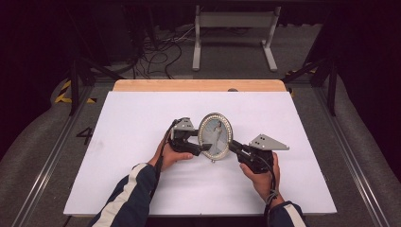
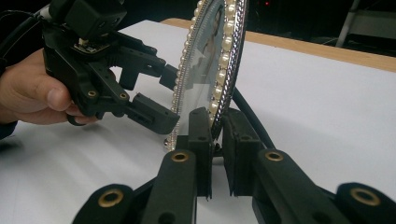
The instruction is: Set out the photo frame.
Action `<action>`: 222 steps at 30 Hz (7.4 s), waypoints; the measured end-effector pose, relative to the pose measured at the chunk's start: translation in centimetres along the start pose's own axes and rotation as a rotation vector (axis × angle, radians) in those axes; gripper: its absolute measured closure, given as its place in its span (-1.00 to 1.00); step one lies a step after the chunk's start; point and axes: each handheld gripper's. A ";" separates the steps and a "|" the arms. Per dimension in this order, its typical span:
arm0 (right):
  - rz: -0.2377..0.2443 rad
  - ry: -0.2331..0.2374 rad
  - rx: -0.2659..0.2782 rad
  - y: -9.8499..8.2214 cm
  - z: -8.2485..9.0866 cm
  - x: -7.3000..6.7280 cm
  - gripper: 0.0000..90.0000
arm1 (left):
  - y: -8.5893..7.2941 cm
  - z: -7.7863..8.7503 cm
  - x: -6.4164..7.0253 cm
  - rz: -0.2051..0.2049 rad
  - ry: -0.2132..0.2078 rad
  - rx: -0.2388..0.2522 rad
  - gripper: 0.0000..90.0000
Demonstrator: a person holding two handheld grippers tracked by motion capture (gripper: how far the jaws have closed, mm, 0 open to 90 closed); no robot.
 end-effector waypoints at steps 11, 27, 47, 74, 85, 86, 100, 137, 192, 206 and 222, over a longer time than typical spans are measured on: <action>-0.014 -0.008 0.002 0.1 -0.3 0.3 0.82 | -0.1 0.7 0.3 -0.022 0.035 -0.036 -0.20; -0.049 -0.023 0.017 0.1 -1.2 0.9 0.80 | -1.0 2.2 1.0 -0.075 0.055 -0.061 -0.22; -0.060 -0.034 -0.006 -0.5 -1.5 0.6 0.65 | -0.6 4.0 0.5 -0.027 0.122 0.062 0.25; -0.086 -0.054 -0.007 -0.7 -2.1 0.8 0.66 | -0.4 3.6 1.5 -0.158 0.173 -0.047 0.47; -0.099 -0.028 -0.010 -0.6 -2.2 1.2 0.65 | -0.6 4.0 1.8 -0.152 0.161 -0.052 0.50; -0.097 -0.028 -0.009 -0.6 -2.3 1.2 0.65 | -0.7 4.1 1.9 -0.151 0.158 -0.051 0.50; -0.071 -0.024 -0.015 -0.4 -2.5 0.8 0.64 | -1.3 4.3 2.3 -0.129 0.156 -0.012 0.47; 0.048 -0.048 -0.078 0.0 -2.0 0.3 0.61 | -2.3 6.1 2.6 -0.151 0.197 0.022 0.63; 0.162 -0.020 -0.196 -1.0 -1.2 0.7 -0.55 | -4.3 8.6 3.2 -0.213 0.268 -0.035 -0.63; 0.175 -0.052 -0.183 -1.9 0.4 1.1 -0.63 | -5.9 10.2 3.3 -0.225 0.274 -0.020 -0.84; 0.202 -0.094 -0.199 -2.8 1.2 1.1 -0.62 | -7.4 12.2 3.1 -0.223 0.307 -0.020 -0.85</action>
Point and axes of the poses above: each handheld gripper's, and its own axes: z roughly backward along the jaws, y roughly out of its top, x roughly to its right, and after that the axes turned 8 degrees about y, right-handed
